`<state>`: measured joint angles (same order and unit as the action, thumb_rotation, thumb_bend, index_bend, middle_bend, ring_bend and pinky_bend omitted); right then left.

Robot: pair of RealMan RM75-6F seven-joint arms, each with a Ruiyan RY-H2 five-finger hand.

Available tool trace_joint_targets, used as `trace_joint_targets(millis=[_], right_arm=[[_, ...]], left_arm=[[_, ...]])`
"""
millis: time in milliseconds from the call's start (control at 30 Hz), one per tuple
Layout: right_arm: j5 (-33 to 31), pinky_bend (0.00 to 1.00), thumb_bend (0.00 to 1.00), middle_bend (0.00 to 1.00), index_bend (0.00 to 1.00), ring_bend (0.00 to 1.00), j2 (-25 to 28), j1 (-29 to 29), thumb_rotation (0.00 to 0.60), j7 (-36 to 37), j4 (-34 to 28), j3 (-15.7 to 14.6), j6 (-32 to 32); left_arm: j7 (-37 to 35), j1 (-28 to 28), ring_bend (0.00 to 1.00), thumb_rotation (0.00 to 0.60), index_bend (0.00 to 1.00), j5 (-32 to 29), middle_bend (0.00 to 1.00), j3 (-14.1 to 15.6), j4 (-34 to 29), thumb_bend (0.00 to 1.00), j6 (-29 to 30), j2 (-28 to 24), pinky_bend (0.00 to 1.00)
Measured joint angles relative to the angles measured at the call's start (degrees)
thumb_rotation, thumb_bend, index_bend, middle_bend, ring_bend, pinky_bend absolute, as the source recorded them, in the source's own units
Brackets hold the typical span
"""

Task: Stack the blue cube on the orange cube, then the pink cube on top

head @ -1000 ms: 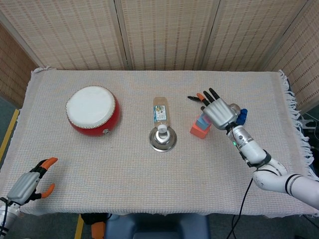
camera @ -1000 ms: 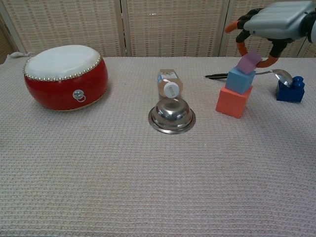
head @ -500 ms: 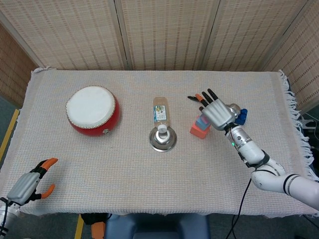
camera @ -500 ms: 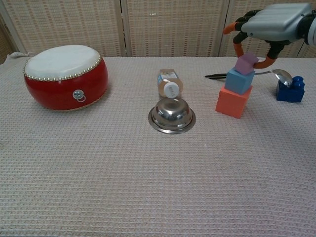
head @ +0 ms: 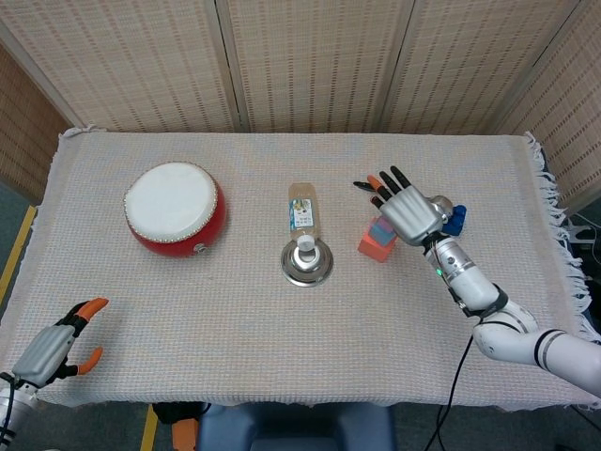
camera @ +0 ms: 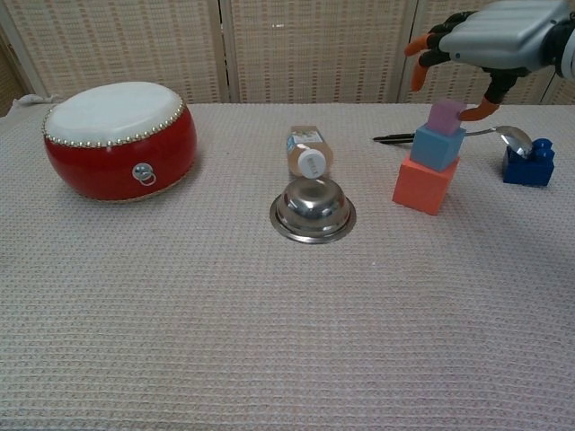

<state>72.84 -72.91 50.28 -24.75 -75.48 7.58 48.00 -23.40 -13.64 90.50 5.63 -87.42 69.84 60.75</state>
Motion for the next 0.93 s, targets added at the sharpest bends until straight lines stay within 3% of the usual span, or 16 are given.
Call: trace_joint_targets(millis=[200, 467, 600, 767, 833, 933], right_arm=[[1.85, 0.00, 0.17, 0.04, 0.03, 0.00, 1.99, -3.15, 0.600, 5.83, -3.52, 0.78, 6.59], [5.05, 0.00, 0.17, 0.00, 0.00, 0.00, 4.53, -15.10, 0.600, 12.00, -12.20, -0.82, 23.89], [5.71, 0.00, 0.17, 0.00, 0.00, 0.00, 3.60, -23.85, 0.600, 11.00, -14.15, -4.90, 31.35], [7.53, 0.00, 0.17, 0.00, 0.00, 0.00, -0.76, -37.13, 0.600, 7.76, -12.24, -10.28, 44.42], [8.06, 0.00, 0.17, 0.00, 0.00, 0.00, -1.50, -40.05, 0.600, 7.81, -11.74, -11.32, 47.86], [8.67, 0.00, 0.17, 0.00, 0.00, 0.00, -1.40, -41.37, 0.600, 8.57, -11.71, -12.13, 48.23]], left_arm=[[-0.32, 0.17, 0.00, 0.600, 0.00, 0.07, 0.02, -0.02, -0.17, 0.46, 0.48, -0.31, 0.22], [1.10, 0.88, 0.00, 0.600, 0.00, -0.51, 0.02, -0.57, -0.13, 0.47, 2.00, 0.01, 0.22], [5.33, 1.46, 0.00, 0.600, 0.00, -1.94, 0.02, -1.35, 0.14, 0.47, 2.87, 0.93, 0.22], [12.34, 2.78, 0.00, 0.600, 0.00, -2.84, 0.03, -2.82, 0.86, 0.47, 6.87, 3.08, 0.21], [14.20, 3.39, 0.00, 0.600, 0.00, -2.72, 0.03, -3.44, 1.64, 0.47, 8.94, 4.37, 0.21], [15.62, 4.07, 0.00, 0.600, 0.00, -2.54, 0.03, -3.93, 2.36, 0.47, 10.01, 5.39, 0.21]])
